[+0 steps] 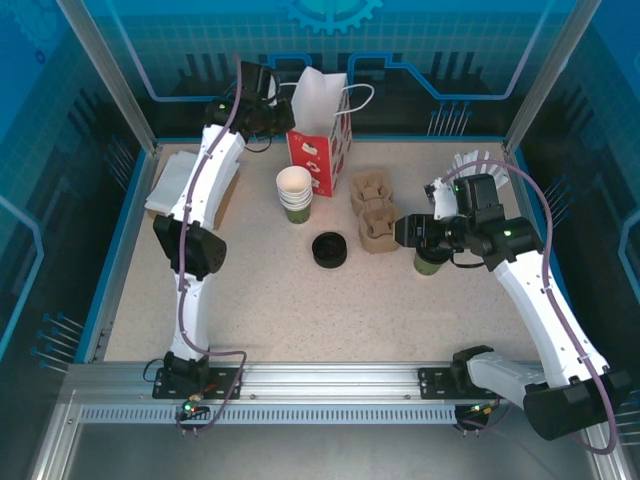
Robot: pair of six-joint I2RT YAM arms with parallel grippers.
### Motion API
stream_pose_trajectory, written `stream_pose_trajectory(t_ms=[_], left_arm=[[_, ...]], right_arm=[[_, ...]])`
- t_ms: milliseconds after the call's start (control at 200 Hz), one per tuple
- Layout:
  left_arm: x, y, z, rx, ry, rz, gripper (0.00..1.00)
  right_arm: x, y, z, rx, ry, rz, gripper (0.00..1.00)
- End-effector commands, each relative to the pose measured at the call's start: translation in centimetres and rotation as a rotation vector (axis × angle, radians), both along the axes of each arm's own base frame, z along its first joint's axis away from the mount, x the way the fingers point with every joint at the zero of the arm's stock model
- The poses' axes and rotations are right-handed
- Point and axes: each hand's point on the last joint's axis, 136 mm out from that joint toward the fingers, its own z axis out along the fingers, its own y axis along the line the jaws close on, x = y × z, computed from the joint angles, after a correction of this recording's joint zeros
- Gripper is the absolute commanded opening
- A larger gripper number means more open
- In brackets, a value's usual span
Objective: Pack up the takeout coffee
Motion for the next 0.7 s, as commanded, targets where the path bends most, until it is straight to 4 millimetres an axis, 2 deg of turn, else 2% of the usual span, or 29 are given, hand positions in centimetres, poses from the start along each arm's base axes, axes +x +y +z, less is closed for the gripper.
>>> stream_pose_trajectory(t_ms=[0, 185, 315, 380, 530, 695], left_arm=[[-2.9, 1.2, 10.3, -0.047, -0.222, 0.007, 0.03], [-6.4, 2.3, 16.5, -0.082, -0.343, 0.024, 0.03], [-9.7, 3.4, 19.3, -0.093, -0.389, 0.044, 0.03], [-11.4, 4.1, 19.8, -0.097, -0.391, 0.060, 0.04], [-16.5, 6.0, 21.1, -0.104, -0.416, 0.104, 0.04], [-22.8, 7.8, 20.5, -0.132, -0.392, 0.139, 0.04]], right_arm=[[-0.6, -0.5, -0.2, -0.038, 0.002, -0.012, 0.74], [-0.2, -1.2, -0.5, -0.072, 0.011, -0.048, 0.74], [0.2, -1.5, -1.3, -0.115, 0.039, -0.036, 0.73], [0.6, -1.7, -1.8, -0.148, 0.060, -0.027, 0.71], [1.9, -1.6, -3.3, -0.196, 0.110, -0.005, 0.69], [3.4, -1.2, -4.7, -0.208, 0.155, -0.008, 0.67]])
